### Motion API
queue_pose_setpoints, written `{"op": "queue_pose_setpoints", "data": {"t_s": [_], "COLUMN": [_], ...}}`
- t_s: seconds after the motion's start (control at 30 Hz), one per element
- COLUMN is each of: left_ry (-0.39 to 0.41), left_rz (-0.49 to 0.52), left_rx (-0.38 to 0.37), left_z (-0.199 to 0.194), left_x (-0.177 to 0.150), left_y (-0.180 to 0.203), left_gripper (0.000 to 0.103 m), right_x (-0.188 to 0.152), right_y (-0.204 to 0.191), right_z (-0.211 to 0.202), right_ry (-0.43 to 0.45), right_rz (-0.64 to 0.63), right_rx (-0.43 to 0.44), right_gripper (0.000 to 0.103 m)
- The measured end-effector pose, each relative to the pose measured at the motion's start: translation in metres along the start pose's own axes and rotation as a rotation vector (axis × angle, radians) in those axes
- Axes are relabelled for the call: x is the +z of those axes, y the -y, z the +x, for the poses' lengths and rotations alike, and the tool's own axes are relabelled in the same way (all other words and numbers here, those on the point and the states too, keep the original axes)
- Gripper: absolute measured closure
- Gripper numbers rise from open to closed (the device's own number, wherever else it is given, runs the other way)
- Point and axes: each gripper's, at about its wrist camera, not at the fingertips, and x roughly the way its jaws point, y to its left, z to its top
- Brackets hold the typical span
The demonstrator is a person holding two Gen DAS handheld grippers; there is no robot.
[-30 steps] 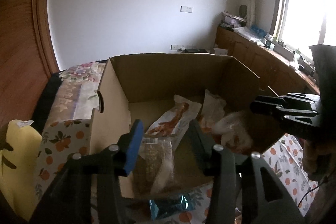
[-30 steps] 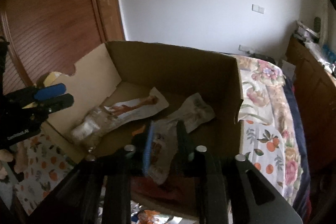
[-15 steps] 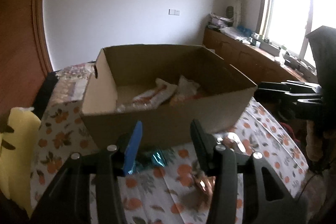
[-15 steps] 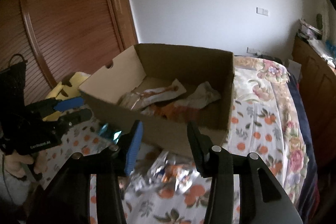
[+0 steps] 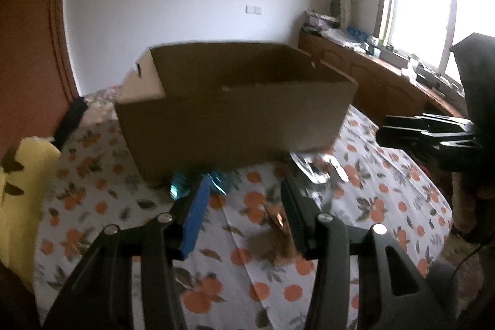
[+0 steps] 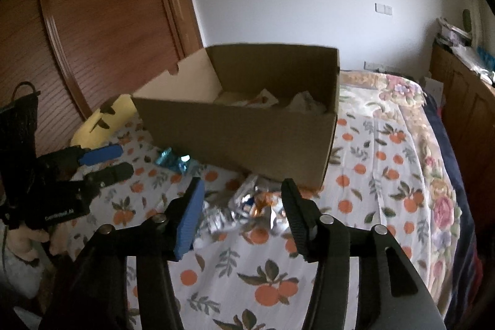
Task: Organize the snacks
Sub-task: 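Move both tools back down to the remaining packets, then grasp the brown-gold wrapped packet with the left tool while the right grasps a silver foil packet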
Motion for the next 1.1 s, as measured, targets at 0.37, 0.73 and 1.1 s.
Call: {"op": "queue_pose_setpoints", "data": {"t_s": [0.37, 0.73, 1.1], "left_ry": [-0.113, -0.208, -0.208], "left_rz": [0.043, 0.024, 0.020], "left_rx": [-0.040, -0.055, -0.038], "left_z": [0.037, 0.062, 0.061], "left_x": [-0.026, -0.035, -0.040], "left_y": [0.037, 0.044, 0.034], "left_gripper": [0.055, 0.063, 0.083], "right_x": [-0.040, -0.053, -0.052], "right_y": [0.019, 0.013, 0.020], "right_z": [0.031, 0.047, 0.050], "right_ry": [-0.044, -0.071, -0.089], "right_rz": [0.068, 0.007, 0.055], "right_rx": [-0.004, -0.022, 0.014], "right_gripper": [0.049, 0.049, 0.049]}}
